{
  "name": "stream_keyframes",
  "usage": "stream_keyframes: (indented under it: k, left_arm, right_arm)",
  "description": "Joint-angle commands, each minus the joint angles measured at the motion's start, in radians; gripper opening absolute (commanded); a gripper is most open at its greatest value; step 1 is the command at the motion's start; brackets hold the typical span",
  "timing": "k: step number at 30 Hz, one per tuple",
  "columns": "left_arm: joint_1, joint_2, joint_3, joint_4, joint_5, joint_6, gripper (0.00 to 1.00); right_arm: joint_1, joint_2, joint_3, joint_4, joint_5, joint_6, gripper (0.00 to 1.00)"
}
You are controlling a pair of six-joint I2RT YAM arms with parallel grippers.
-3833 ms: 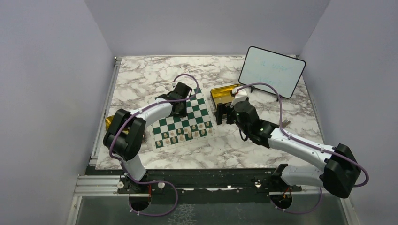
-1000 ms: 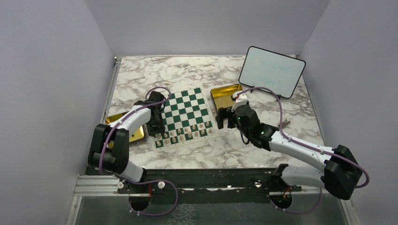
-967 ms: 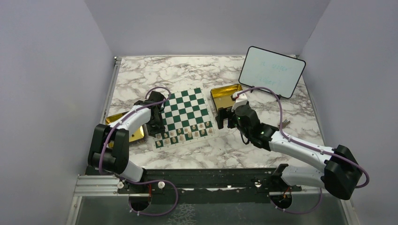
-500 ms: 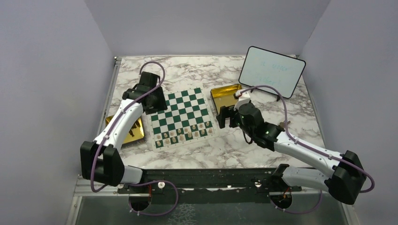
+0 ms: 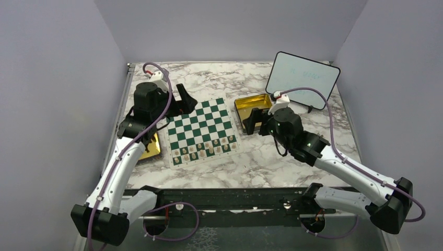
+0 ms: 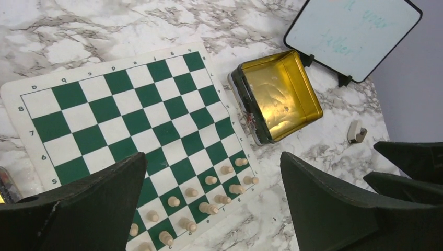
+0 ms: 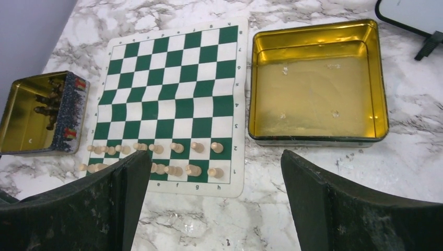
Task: Set up the chess pieces on the board
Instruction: Reset both arms
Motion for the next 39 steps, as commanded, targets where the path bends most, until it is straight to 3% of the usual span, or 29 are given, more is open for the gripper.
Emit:
stream_keyframes:
  k: [1, 12, 39]
  left_arm:
    - [0.004, -0.062, -0.075, 0.094, 0.109, 0.020, 0.99]
    - [0.004, -0.217, -0.272, 0.146, 0.141, 0.021, 0.99]
    - [0.004, -0.240, -0.315, 0.177, 0.135, 0.025, 0.99]
  right_arm:
    - [0.006, -0.049, 0.005, -0.068, 0.081, 0.030, 1.00]
    - [0.006, -0.086, -0.042, -0.053, 0.075, 0.055, 1.00]
    - [0.006, -0.057, -0.052, -0.013, 0.040, 0.089, 1.00]
